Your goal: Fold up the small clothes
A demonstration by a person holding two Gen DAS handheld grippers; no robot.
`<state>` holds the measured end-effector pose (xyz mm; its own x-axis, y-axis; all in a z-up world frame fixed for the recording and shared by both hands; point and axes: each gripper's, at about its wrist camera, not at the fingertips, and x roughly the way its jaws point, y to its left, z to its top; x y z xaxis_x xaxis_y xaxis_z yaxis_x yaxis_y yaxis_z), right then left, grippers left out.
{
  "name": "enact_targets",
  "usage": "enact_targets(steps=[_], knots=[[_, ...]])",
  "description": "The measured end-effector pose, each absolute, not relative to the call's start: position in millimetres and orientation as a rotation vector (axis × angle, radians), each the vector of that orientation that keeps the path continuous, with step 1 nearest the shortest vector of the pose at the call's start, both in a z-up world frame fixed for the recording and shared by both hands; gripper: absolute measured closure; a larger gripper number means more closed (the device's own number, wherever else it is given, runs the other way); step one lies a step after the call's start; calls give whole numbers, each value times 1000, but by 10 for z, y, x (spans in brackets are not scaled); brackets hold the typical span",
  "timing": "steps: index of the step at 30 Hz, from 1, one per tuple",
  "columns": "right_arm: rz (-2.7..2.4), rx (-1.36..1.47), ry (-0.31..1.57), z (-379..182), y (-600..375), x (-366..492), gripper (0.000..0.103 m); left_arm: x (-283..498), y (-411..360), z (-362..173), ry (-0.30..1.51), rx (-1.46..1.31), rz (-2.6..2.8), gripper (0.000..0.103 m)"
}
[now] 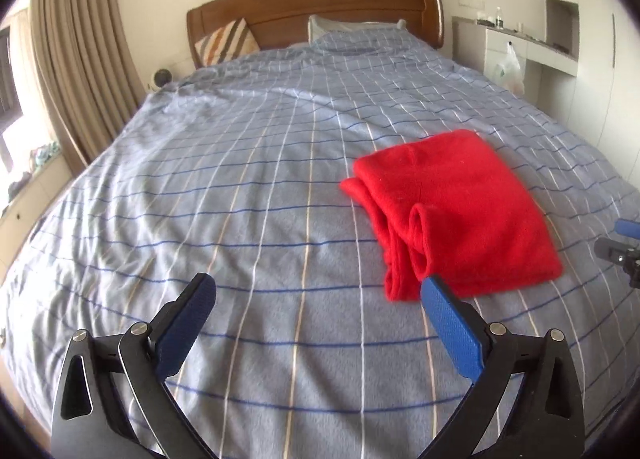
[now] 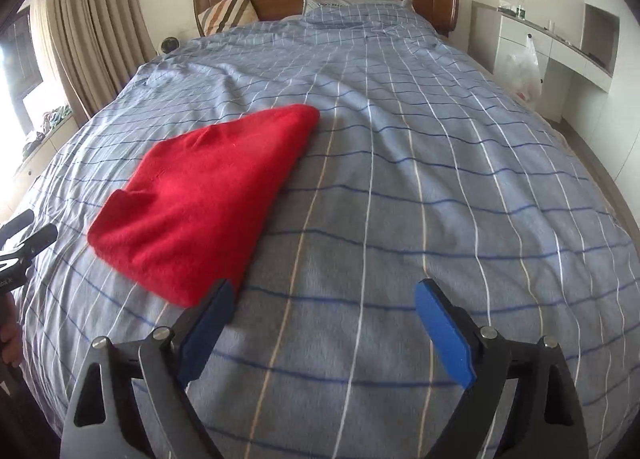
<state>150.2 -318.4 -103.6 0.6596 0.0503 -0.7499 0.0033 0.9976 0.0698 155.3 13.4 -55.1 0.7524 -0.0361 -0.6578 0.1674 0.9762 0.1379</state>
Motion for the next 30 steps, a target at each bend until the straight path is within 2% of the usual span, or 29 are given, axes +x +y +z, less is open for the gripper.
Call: enact_targets(steps=[13, 30], knots=[[57, -14, 823, -770, -2545, 292, 8, 553, -37, -306, 790, 188, -21, 0], [61, -15, 840, -441, -2330, -217, 6, 134, 24, -193, 809, 176, -30, 0]])
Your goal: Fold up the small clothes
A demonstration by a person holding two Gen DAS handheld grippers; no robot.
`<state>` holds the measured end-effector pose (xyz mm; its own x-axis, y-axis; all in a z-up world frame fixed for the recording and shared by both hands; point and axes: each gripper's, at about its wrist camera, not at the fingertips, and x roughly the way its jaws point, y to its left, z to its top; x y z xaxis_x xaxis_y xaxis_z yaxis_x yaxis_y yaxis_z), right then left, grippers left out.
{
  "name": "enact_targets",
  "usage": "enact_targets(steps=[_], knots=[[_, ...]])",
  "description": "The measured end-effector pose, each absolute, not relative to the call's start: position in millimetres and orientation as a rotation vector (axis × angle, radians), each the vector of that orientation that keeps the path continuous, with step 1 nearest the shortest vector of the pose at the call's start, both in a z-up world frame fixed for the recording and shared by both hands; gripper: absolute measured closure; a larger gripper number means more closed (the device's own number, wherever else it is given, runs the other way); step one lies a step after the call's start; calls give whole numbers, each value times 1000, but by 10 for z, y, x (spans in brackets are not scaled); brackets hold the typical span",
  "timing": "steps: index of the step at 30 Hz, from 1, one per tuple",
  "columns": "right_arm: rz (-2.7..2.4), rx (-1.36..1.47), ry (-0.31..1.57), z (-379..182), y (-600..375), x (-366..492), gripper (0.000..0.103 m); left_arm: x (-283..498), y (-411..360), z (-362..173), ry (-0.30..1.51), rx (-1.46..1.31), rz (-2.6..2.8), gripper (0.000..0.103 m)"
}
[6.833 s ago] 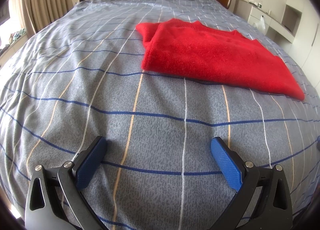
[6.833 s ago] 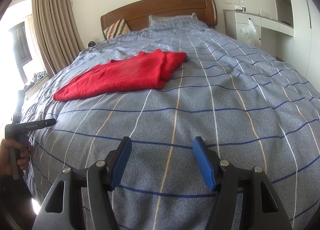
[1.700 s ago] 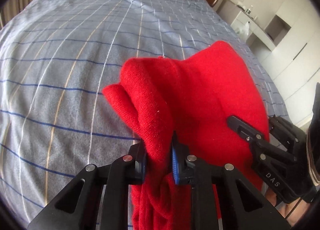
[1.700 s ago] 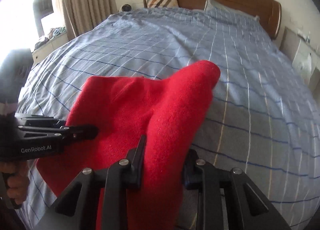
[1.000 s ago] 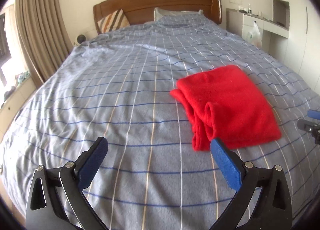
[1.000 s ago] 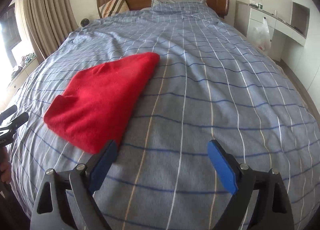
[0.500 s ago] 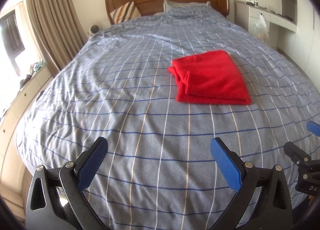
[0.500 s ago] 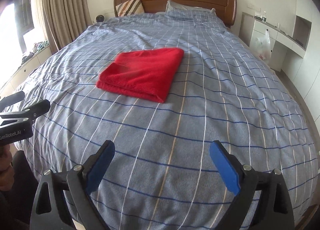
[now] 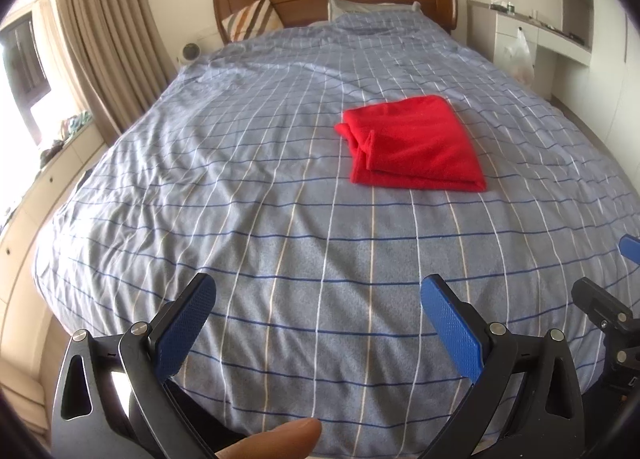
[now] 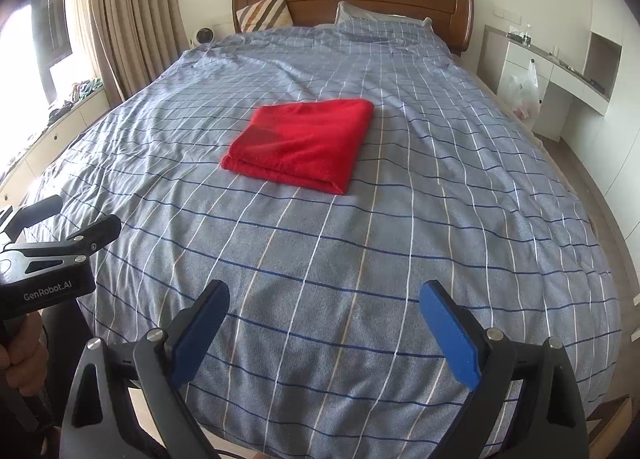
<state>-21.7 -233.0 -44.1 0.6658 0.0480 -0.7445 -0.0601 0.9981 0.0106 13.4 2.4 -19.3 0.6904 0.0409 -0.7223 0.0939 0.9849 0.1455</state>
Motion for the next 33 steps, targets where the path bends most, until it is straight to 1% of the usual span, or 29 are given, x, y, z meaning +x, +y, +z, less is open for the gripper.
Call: enact_targets(steps=[2, 14, 21, 33], knots=[[67, -16, 833, -398, -2294, -254, 0, 100, 13, -160, 807, 174, -42, 0], [55, -11, 784, -155, -2254, -369, 1, -8, -15, -15, 806, 179, -59, 0], [12, -15, 768, -19, -2287, -408, 1, -48, -101, 99, 767, 198, -67, 0], [-20, -22, 800, -31, -2304, -412, 0, -58, -91, 136, 768, 175, -32, 0]])
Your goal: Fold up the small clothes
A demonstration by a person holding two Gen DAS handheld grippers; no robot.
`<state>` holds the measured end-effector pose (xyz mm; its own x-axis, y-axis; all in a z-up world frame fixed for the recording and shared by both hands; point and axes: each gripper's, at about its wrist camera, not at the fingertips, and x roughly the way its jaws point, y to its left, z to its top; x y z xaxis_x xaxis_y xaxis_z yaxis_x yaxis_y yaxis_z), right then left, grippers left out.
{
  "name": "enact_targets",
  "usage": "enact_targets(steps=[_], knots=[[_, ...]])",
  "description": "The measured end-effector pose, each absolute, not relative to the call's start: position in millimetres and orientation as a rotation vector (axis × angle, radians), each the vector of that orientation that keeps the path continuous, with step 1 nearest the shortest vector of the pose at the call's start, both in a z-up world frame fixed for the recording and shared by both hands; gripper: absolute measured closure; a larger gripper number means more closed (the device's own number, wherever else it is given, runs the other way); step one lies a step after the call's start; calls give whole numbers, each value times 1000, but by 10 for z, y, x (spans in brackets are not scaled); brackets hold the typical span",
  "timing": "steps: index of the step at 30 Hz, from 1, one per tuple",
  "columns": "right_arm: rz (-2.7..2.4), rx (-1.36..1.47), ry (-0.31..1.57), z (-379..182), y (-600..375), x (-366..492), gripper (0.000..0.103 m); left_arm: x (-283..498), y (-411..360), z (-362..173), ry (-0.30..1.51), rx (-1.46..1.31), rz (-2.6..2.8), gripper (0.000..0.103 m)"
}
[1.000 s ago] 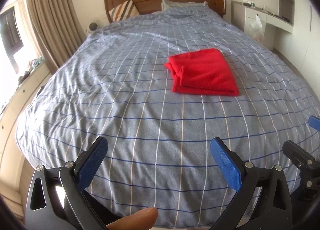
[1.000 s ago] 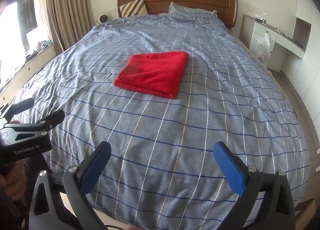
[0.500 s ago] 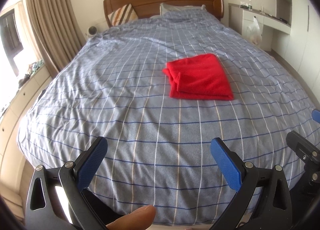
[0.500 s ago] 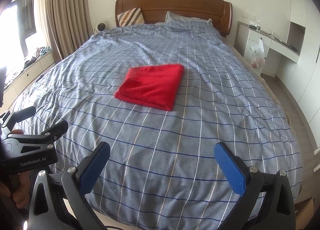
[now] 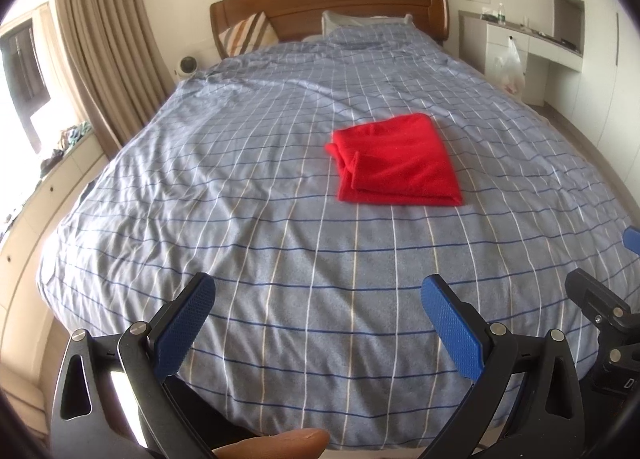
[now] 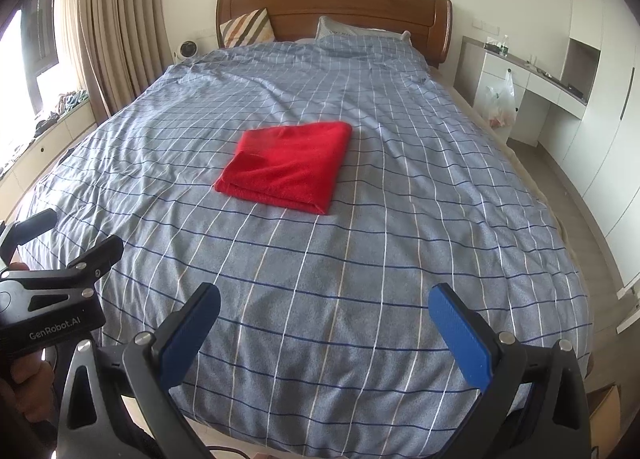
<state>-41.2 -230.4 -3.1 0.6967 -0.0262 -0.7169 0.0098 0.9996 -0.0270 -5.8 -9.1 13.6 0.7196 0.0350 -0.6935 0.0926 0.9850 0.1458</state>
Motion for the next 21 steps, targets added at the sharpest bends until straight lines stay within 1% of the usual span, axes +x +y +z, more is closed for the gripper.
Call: enact_targets(steps=[13, 21], knots=[[-32, -36, 797, 2, -2279, -416, 1, -40, -87, 140, 790, 161, -22, 0], [-1, 26, 799, 109, -2301, -468, 1, -49, -111, 183, 785, 153, -23, 0]])
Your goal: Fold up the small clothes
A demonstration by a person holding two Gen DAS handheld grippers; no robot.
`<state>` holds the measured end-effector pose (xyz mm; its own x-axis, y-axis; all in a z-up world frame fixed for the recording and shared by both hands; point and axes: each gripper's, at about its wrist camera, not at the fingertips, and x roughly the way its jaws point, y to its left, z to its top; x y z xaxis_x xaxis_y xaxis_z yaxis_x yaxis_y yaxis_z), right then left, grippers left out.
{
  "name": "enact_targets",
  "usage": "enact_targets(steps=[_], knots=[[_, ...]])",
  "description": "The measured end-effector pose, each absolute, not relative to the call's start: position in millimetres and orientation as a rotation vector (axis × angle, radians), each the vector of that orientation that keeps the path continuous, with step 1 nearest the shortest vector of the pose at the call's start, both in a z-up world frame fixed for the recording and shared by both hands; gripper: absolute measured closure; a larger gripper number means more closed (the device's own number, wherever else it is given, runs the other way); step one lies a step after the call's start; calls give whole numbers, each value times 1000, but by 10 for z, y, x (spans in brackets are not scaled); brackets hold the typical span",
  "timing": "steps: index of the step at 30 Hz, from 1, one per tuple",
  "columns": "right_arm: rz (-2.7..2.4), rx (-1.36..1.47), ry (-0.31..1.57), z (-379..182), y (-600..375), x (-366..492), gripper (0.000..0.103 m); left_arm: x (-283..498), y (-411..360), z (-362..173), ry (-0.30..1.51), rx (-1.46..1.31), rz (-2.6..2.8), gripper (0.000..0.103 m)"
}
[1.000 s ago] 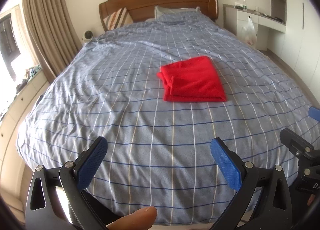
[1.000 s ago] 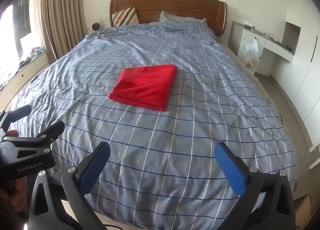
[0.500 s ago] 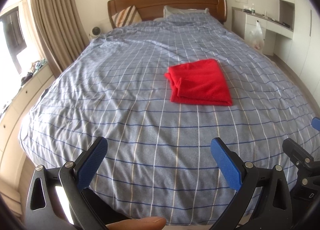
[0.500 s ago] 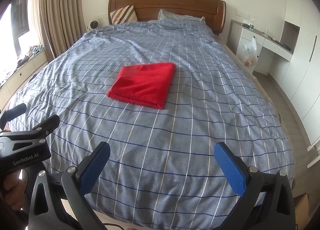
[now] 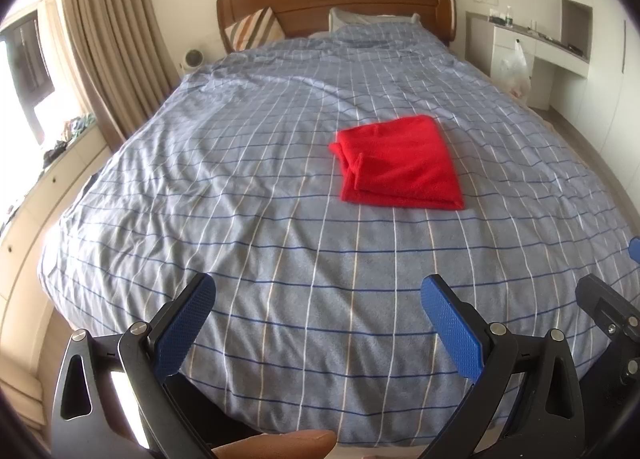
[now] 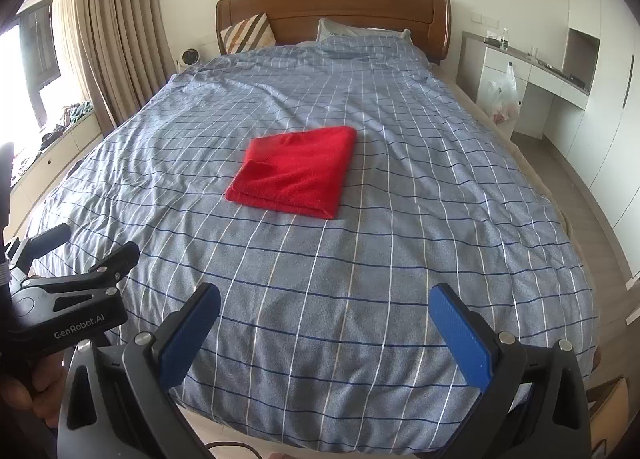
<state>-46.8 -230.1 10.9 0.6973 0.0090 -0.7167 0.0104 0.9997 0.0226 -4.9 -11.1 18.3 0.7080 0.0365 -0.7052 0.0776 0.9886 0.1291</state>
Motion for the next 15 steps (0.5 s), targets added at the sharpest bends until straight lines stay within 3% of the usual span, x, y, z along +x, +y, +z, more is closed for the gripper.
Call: enact_targets(steps=[15], knots=[[-32, 41, 813, 74, -2403, -480, 1, -81, -201, 217, 776, 165, -44, 0]])
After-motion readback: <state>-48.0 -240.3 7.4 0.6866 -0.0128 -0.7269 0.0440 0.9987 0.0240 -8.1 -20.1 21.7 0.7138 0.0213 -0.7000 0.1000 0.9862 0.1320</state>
